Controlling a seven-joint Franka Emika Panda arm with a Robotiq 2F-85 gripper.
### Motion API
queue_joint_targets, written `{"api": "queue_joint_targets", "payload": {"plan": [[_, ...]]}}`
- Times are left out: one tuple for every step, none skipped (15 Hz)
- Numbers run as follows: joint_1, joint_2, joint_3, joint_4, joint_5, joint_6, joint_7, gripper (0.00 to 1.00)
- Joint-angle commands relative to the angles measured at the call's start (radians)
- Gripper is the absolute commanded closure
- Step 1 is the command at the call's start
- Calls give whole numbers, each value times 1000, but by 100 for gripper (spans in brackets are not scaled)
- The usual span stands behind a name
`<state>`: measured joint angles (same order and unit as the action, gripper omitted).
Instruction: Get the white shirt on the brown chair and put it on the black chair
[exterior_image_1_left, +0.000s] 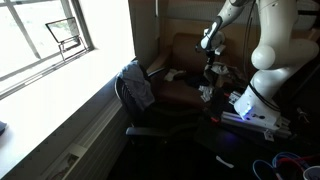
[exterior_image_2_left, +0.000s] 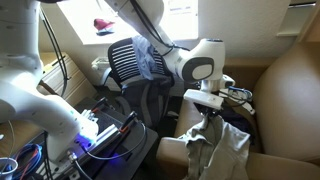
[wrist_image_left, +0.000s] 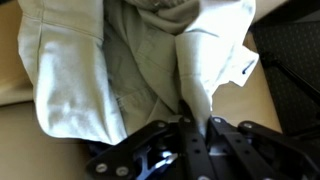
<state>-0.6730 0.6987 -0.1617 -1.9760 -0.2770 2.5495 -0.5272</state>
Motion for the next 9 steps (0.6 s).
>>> {"api": "queue_joint_targets", "payload": {"plan": [[-11,-220,99,-233,118,119,-50,98],[9,-248,105,-284,112,191,-68,98],[36,-276,98,-338,82,238,-86,98],[85,-263,51,-355,18,159,-81,98],[108,-232,23,-354,-6,140,-76,98],[141,-162,-34,-316,-38,108,-26,98],[125,-228,17,-328,31,131,-56,91],[146,-205,-14,-338,8,121,-43,91],[150,-182,-30,-337,-2,122,-41,91]]}}
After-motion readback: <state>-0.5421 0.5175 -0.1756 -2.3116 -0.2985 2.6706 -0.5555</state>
